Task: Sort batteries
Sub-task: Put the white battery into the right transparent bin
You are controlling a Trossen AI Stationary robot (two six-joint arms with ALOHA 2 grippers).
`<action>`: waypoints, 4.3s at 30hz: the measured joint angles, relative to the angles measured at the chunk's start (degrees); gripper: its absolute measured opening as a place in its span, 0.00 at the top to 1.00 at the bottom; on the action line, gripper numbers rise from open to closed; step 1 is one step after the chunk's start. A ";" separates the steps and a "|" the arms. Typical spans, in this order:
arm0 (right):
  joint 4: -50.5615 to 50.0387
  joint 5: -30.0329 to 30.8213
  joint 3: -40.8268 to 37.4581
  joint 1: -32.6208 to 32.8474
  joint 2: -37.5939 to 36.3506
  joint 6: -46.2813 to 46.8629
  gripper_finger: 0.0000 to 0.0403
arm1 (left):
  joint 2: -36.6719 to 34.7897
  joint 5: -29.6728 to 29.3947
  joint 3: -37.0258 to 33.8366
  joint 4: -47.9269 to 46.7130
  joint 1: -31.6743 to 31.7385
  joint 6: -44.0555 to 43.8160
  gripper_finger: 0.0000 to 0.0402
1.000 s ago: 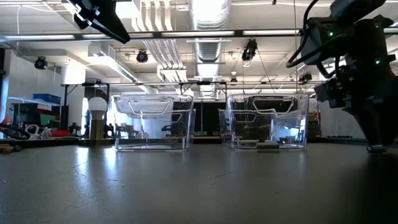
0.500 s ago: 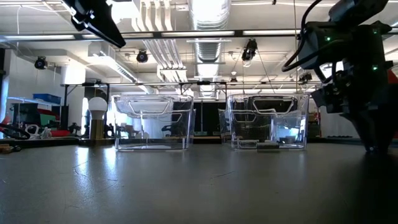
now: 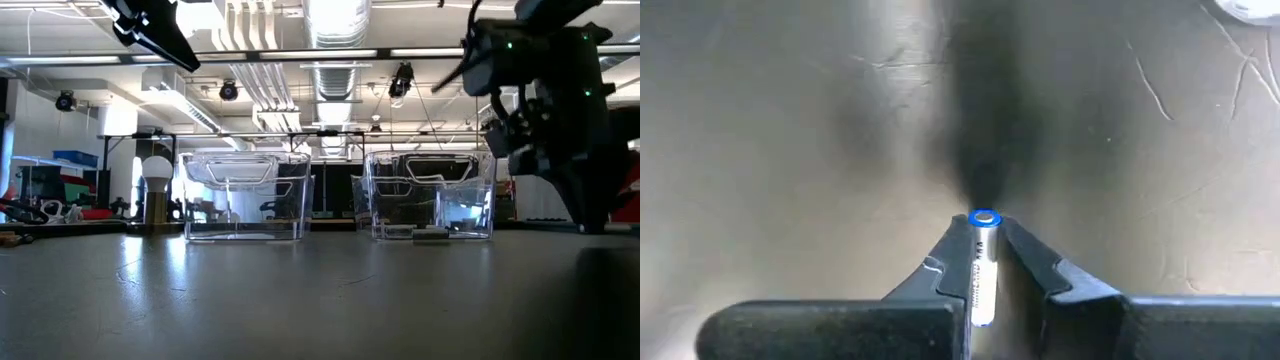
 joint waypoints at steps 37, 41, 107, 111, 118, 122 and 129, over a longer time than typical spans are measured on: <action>-6.61 3.12 36.86 -28.59 25.19 -29.25 0.95 | -0.55 -1.55 1.04 4.79 0.37 8.77 0.78; -6.47 2.96 36.86 -30.37 28.41 -31.68 0.95 | -0.56 -1.55 1.05 4.77 0.37 8.25 0.78; -20.61 0.61 -2.75 4.33 -6.06 27.18 0.56 | -1.00 3.36 1.01 7.32 0.29 5.00 0.78; -17.20 0.60 -4.51 4.35 -2.45 27.21 0.56 | -1.00 6.61 1.01 7.39 0.01 3.93 0.78; -14.76 3.43 -7.97 4.35 0.25 26.38 0.56 | -1.00 8.20 1.01 7.50 -0.42 2.87 0.78; -12.78 2.90 -8.63 4.35 0.44 26.13 0.56 | -1.00 8.20 1.01 7.56 -0.42 2.71 0.78; -10.93 1.47 -8.82 4.33 0.40 22.97 0.65 | -1.00 8.18 1.01 8.65 -0.42 2.71 0.78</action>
